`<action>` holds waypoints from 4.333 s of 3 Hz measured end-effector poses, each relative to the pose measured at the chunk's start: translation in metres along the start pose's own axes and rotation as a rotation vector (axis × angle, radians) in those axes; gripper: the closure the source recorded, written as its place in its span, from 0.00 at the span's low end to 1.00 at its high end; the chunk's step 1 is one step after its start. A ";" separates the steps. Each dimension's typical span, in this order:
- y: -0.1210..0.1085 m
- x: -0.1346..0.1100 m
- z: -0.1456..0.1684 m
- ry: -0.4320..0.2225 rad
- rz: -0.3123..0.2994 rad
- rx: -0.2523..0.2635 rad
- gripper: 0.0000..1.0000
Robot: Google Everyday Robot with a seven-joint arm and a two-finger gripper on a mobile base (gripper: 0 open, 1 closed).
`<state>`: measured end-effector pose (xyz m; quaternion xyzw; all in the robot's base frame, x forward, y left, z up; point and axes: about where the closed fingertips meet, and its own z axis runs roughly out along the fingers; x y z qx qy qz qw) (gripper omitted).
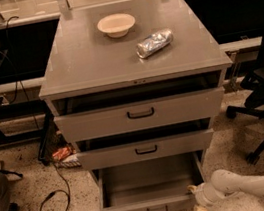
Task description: Open bottom drawer
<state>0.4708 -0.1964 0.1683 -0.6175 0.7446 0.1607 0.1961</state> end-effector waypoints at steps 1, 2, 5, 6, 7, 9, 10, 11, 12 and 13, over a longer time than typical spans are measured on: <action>0.006 0.003 -0.004 0.000 0.012 0.014 0.43; 0.013 0.005 -0.008 0.003 0.021 0.012 0.64; 0.037 0.017 -0.019 0.002 0.070 0.000 1.00; 0.043 0.019 -0.022 -0.001 0.081 0.002 1.00; 0.044 0.018 -0.021 -0.003 0.081 -0.001 0.84; 0.047 0.017 -0.017 -0.005 0.081 -0.008 0.38; 0.049 0.016 -0.016 -0.006 0.081 -0.011 0.13; 0.046 0.022 -0.035 0.020 0.073 0.023 0.00; 0.032 0.029 -0.071 0.044 0.076 0.091 0.00; 0.005 0.039 -0.120 0.048 0.091 0.180 0.00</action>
Offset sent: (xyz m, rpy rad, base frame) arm -0.0216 -0.0112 0.0093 -0.0095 0.0035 -0.0378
